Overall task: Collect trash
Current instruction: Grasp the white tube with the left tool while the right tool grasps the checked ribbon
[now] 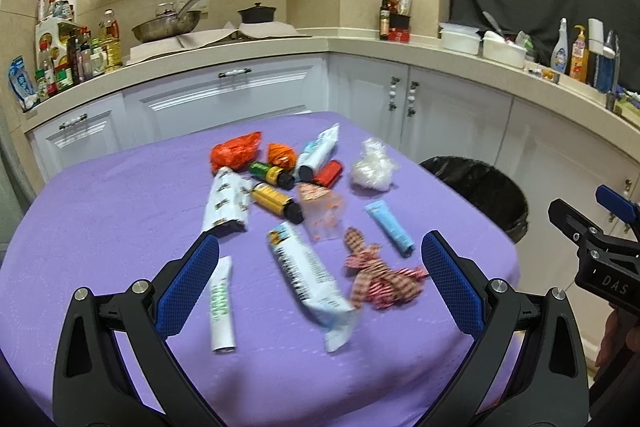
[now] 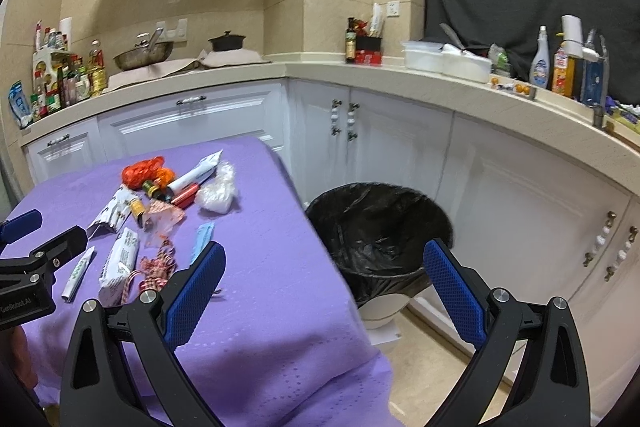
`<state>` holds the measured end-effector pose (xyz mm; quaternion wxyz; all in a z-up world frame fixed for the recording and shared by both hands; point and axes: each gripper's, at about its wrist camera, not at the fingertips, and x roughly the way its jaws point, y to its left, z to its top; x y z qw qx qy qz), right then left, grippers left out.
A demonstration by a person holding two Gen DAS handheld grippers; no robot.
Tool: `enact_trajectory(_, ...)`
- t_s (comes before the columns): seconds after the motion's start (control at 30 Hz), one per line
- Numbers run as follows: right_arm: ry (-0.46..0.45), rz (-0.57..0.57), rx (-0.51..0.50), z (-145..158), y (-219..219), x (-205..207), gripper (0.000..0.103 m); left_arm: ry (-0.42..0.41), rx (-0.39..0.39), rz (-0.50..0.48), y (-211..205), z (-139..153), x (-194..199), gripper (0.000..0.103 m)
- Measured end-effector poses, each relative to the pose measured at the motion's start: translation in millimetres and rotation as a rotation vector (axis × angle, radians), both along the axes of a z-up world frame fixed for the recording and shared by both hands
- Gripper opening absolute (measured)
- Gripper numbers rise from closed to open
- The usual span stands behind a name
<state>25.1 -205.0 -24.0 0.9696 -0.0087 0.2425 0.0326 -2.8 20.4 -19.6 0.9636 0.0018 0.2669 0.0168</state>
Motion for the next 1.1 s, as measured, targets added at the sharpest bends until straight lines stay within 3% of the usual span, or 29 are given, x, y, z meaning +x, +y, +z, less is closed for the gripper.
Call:
enact_trajectory(0.47,0.079,0.147,-0.019,-25.9,54.8,17.2,0.097,0.121,-0.046,0.144,59.8,-37.3,-4.7,0.096)
enact_trajectory(0.53,0.088,0.163,-0.025,-29.4,60.9,18.7,0.097,0.142,-0.046,0.155,63.3,-45.4,-2.3,0.081)
enact_trajectory(0.77,0.119,0.196,-0.010,-38.5,69.4,26.2,0.097,0.180,-0.064,0.183,74.2,-64.6,5.9,0.064)
enact_trajectory(0.83,0.128,0.209,0.008,-40.6,71.0,28.3,0.097,0.180,-0.055,0.185,75.6,-68.2,6.3,0.053)
enact_trajectory(1.07,0.129,0.267,0.047,-42.1,83.4,31.0,0.097,0.202,-0.062,0.153,74.7,-76.8,11.4,0.032)
enact_trajectory(1.1,0.124,0.275,0.052,-41.3,84.9,30.2,0.097,0.200,-0.052,0.146,74.2,-76.7,11.3,0.020)
